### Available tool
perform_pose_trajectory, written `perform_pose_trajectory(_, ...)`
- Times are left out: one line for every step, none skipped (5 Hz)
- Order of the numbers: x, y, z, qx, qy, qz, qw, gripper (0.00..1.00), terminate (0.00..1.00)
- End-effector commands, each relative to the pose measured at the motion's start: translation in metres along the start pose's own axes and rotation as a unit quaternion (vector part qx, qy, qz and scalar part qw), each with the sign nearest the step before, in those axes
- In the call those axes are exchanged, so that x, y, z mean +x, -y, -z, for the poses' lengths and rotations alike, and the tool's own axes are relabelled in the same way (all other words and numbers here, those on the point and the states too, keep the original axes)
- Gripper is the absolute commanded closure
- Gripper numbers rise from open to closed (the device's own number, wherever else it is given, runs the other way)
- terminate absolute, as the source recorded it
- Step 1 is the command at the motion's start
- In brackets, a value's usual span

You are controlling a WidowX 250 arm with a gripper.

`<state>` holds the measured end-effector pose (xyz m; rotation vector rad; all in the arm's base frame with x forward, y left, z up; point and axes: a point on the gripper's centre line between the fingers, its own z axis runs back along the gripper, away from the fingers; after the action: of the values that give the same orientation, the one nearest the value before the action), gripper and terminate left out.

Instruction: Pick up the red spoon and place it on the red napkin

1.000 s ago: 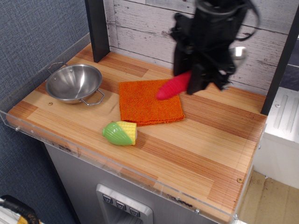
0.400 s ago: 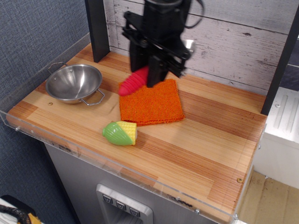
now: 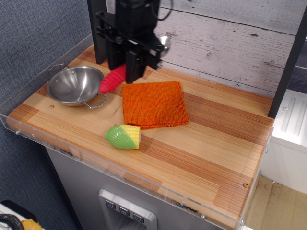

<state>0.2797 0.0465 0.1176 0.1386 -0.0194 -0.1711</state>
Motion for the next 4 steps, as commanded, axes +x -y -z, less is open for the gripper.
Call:
perform_pose_trajectory(0.003, -0.04, 0.003, 0.0, 0.016, -0.022, 0.9996, 1.0, 0.0)
perform_pose_trajectory(0.004, -0.048, 0.023, -0.017, 0.006, -0.031, 0.9994, 1.0, 0.0)
perform_pose_trajectory(0.006, -0.043, 0.048, -0.04, -0.012, -0.029, 0.9987, 1.0, 0.0)
perform_pose_trajectory(0.008, -0.034, 0.067, -0.059, -0.028, -0.022, 0.9977, 1.0, 0.0)
